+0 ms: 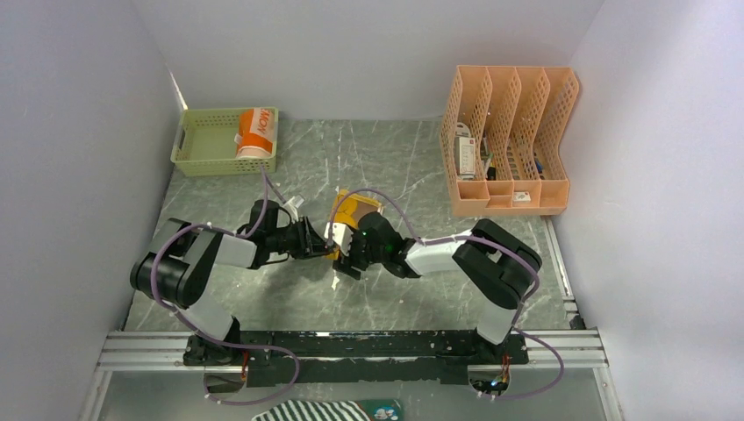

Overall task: Roll the towels
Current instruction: Roll the towel at the center of the board.

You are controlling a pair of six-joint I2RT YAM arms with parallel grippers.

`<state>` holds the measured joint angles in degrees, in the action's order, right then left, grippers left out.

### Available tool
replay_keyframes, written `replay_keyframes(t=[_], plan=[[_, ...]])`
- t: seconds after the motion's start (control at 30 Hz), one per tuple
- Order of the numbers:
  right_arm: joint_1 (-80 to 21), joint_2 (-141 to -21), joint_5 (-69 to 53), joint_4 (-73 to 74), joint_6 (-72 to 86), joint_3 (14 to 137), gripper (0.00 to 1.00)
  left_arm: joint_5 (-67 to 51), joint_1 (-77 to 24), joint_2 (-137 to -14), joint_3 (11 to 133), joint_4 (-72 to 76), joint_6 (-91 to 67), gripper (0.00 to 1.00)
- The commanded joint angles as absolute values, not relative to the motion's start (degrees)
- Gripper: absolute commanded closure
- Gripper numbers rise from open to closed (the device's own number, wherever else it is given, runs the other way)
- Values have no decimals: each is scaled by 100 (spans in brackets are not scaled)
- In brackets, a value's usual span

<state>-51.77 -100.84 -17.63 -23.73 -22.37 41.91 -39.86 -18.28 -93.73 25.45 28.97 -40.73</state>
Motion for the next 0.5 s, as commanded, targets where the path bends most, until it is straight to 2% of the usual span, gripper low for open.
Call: replay_keyframes(t=[0.0, 0.17, 0.3, 0.47], plan=[[-5009, -10360, -1548, -1566, -1809, 4187, 33, -4042, -1629, -9268, 2578, 2311, -3764, 59], [-4964, -10521, -1451, -946, -1487, 4401, 41, -4208, -1387, -8934, 2716, 1947, -3679, 57], [-4961, -10664, -1635, -579, -1177, 4552, 52, -4310, -1183, -8388, 2926, 1600, -3696, 52], [-4966, -10774, -2195, -200, -644, 4838, 82, -4170, -1130, -7838, 3442, 504, -3156, 49]])
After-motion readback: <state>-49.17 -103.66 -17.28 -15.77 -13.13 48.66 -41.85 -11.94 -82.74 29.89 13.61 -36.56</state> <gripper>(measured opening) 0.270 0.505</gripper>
